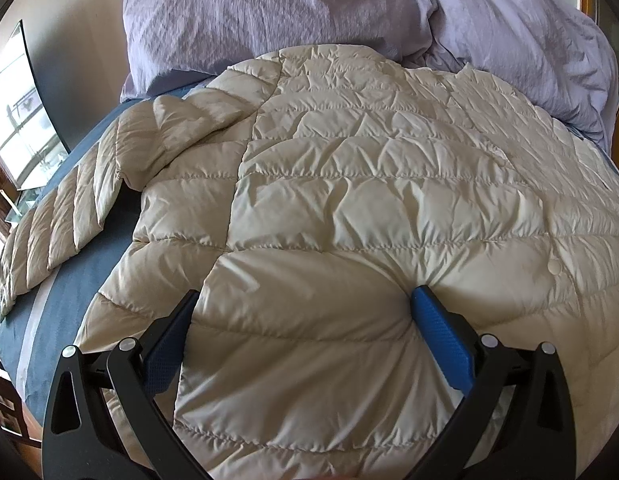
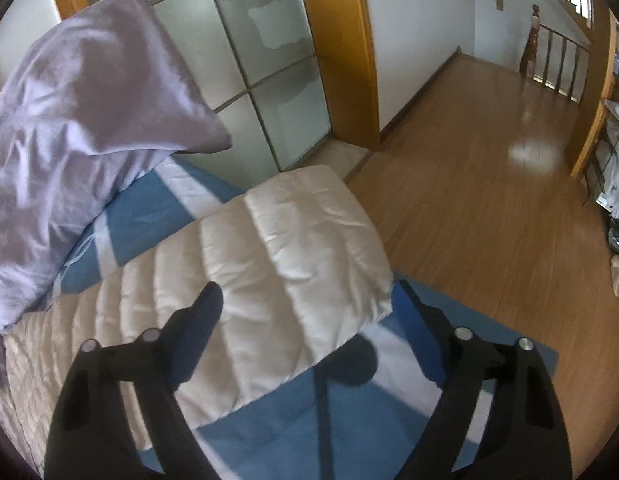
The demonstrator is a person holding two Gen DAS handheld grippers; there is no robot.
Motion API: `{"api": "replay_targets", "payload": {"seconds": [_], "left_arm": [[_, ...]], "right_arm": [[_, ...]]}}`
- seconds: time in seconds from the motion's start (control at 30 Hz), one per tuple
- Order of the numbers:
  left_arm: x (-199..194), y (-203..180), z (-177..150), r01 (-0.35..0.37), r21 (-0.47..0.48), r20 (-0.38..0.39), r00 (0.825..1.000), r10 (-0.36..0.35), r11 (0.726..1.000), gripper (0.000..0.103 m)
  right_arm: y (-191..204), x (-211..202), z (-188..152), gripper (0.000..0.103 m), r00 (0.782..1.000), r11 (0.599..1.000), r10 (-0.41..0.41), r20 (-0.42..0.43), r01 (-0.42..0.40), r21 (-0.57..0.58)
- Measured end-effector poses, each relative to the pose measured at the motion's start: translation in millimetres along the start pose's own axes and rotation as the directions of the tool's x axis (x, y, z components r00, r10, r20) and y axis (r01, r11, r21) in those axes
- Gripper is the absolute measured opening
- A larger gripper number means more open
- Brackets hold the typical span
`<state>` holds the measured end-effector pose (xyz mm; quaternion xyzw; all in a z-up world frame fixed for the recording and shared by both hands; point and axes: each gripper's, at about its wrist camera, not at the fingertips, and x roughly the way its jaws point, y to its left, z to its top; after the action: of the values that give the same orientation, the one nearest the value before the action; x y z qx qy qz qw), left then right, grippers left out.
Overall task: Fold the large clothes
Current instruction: 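Reach the right tool to a jacket sleeve cuff and grasp it, then carry the held sleeve with the right tool across the jacket body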
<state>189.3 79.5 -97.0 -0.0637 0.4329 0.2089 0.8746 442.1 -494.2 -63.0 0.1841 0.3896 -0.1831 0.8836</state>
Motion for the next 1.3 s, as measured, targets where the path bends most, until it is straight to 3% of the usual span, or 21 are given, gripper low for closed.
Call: {"api": "replay_targets", "payload": {"seconds": [0.3, 0.5, 0.57, 0.67, 0.8, 0.97, 1.1, 1.3], "left_arm": [[1.5, 0.0, 0.5, 0.001, -0.004, -0.001, 1.0, -0.001, 1.0, 0.102], [1.8, -0.2, 0.5, 0.002, -0.004, 0.0, 1.0, -0.002, 1.0, 0.102], [1.7, 0.0, 0.5, 0.002, -0.004, 0.0, 1.0, -0.002, 1.0, 0.102], [1.9, 0.1, 0.7, 0.004, -0.005, 0.0, 1.0, -0.004, 1.0, 0.102], [3.2, -0.2, 0.8, 0.009, -0.01, -0.002, 1.0, -0.009, 1.0, 0.102], [2.9, 0.0, 0.9, 0.008, -0.01, -0.001, 1.0, -0.008, 1.0, 0.102], [2.9, -0.6, 1.2, 0.009, -0.01, -0.001, 1.0, -0.009, 1.0, 0.102], [2.9, 0.0, 1.7, 0.013, -0.014, -0.001, 1.0, -0.013, 1.0, 0.102]], "right_arm": [[-1.7, 19.4, 0.6, 0.073, 0.998, 0.997, -0.068, -0.003, 0.068, -0.044], [7.1, 18.4, -4.3, 0.045, 0.992, 0.985, -0.125, 0.019, 0.126, -0.12], [10.5, 16.4, -6.1, 0.027, 0.994, 0.985, -0.109, 0.021, 0.111, -0.132], [19.7, 14.4, -9.4, 0.009, 0.996, 0.982, -0.093, 0.016, 0.094, -0.162], [25.4, 1.9, -10.7, 0.007, 0.996, 0.986, -0.083, 0.032, 0.086, -0.142], [45.8, -34.2, -7.0, 0.006, 0.993, 0.988, -0.026, 0.115, 0.043, -0.148], [84.9, -61.9, -11.1, 0.006, 0.986, 0.978, 0.086, 0.141, -0.056, -0.203], [184.5, -95.3, -52.2, 0.006, 0.954, 0.894, 0.292, 0.066, -0.248, -0.373]]}}
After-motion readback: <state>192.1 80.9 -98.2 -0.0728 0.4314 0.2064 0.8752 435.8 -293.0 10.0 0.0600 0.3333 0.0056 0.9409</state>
